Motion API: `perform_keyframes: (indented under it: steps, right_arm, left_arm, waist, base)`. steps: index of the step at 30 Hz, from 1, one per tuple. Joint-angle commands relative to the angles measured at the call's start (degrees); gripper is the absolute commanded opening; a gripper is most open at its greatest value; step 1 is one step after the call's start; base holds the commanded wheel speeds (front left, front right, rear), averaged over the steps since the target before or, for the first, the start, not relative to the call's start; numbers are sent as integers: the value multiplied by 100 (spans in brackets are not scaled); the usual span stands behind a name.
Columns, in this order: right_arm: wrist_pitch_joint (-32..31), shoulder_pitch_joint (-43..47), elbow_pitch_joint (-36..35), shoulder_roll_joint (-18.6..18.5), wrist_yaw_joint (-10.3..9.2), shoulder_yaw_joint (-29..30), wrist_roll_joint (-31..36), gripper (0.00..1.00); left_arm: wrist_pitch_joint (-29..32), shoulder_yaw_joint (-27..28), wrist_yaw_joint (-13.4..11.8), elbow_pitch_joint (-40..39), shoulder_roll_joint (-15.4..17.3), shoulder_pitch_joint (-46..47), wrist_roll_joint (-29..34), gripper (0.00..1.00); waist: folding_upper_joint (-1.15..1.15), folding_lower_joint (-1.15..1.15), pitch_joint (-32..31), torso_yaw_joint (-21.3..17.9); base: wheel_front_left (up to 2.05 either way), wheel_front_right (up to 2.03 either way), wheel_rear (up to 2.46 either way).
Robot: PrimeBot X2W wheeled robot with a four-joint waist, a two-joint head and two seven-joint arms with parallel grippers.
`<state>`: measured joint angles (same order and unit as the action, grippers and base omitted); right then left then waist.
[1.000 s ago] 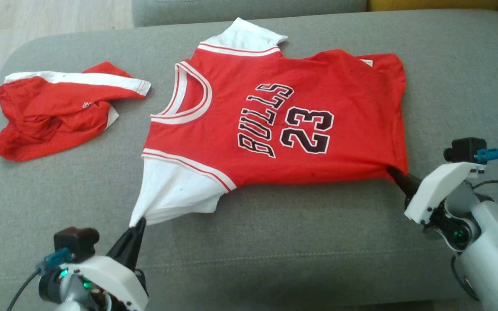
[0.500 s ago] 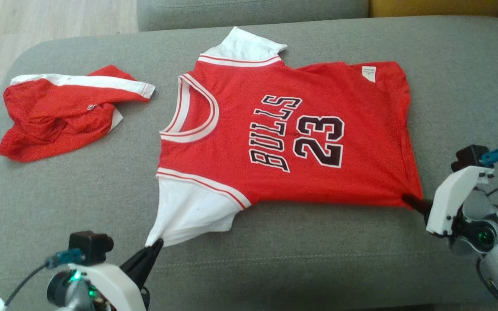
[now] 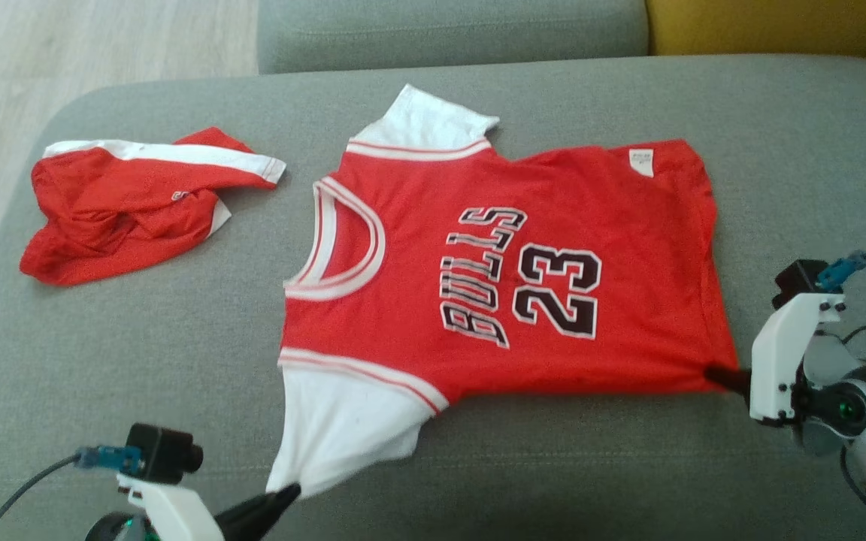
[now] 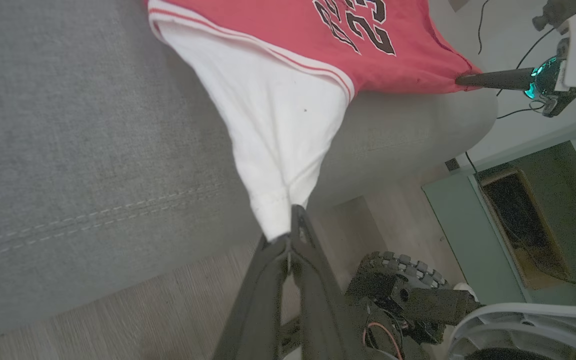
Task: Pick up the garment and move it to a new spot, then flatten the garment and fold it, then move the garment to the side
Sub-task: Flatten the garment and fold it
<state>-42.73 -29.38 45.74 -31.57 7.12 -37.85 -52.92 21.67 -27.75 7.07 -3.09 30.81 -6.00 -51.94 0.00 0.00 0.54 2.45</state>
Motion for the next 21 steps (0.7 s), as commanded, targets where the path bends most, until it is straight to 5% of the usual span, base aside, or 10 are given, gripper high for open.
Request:
perform_keyframes:
  steps: [1, 10, 21]
  right_arm:
    - [-44, -28, -190, -185, 36, -61, -56, 0]
    - [-1009, 264, -545, -508, 36, -257, -261, 0]
    - [-853, 109, -596, -359, 36, 278, -261, 0]
  left_arm:
    - [42, 232, 26, -238, 244, 201, -90, 0]
    - [611, 87, 38, -857, 762, -138, -784, 0]
    - [329, 382, 40, -1180, 761, 321, -984, 0]
  waist:
    - [0, 0, -26, 13]
    - [0, 0, -138, 38]
    - [0, 0, -6, -13]
  base:
    - [0, 0, 0]
    - [0, 0, 0]
    - [0, 0, 0]
